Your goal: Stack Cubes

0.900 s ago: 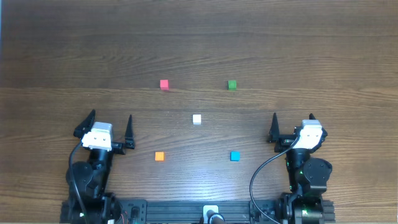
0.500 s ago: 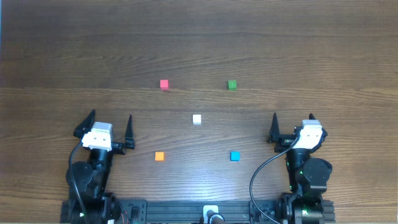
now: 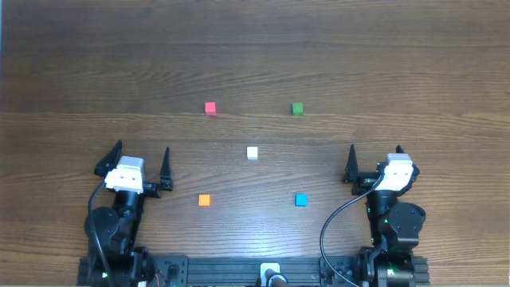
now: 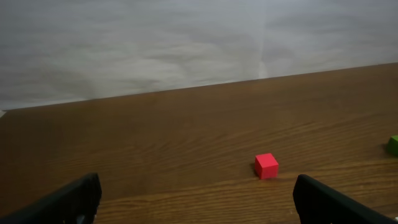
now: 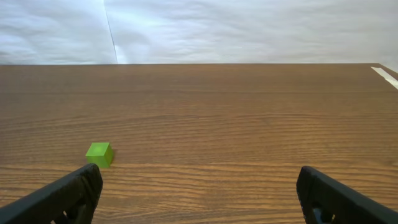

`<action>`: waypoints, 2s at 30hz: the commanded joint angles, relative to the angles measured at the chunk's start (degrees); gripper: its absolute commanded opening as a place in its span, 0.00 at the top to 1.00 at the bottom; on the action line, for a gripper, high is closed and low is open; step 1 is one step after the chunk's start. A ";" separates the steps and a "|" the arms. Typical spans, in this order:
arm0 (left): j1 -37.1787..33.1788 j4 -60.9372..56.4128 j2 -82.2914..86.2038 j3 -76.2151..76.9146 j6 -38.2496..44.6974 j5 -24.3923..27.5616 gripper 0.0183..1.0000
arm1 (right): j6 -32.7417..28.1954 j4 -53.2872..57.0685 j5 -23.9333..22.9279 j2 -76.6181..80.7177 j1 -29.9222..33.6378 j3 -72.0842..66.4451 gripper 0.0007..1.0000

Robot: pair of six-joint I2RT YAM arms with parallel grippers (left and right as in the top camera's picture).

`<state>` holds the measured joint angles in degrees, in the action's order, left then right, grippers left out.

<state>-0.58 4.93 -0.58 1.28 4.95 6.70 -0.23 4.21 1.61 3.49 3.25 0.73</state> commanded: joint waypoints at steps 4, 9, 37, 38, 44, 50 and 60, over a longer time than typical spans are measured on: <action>-0.39 -0.07 0.42 -0.37 0.63 0.33 0.01 | -0.26 -0.11 0.48 -0.09 0.09 -0.44 0.01; -0.39 -0.07 0.42 -0.37 0.63 0.33 0.00 | -0.26 -0.11 0.48 -0.09 0.09 -0.44 0.01; -0.39 -0.04 0.15 -0.37 0.63 0.33 0.00 | -0.26 -0.11 0.48 -0.09 0.09 -0.44 0.01; -0.37 -0.07 0.15 -0.37 0.63 0.33 0.00 | -0.26 -0.11 0.48 -0.09 0.09 -0.44 0.01; -0.28 -0.04 0.15 -0.37 0.63 0.31 0.00 | -0.26 -0.11 0.48 -0.11 0.09 -0.44 0.01; -0.09 -0.66 -0.04 -0.15 -9.44 4.90 0.00 | -0.26 -0.11 0.48 -0.09 0.09 -0.44 0.01; 1.97 4.98 -26.36 18.10 -17.44 9.40 0.00 | -0.26 -0.11 0.48 -0.11 0.09 -0.44 0.01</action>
<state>1.17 8.12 -18.28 10.98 -9.30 13.87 -0.21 4.23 1.61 3.51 3.25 0.73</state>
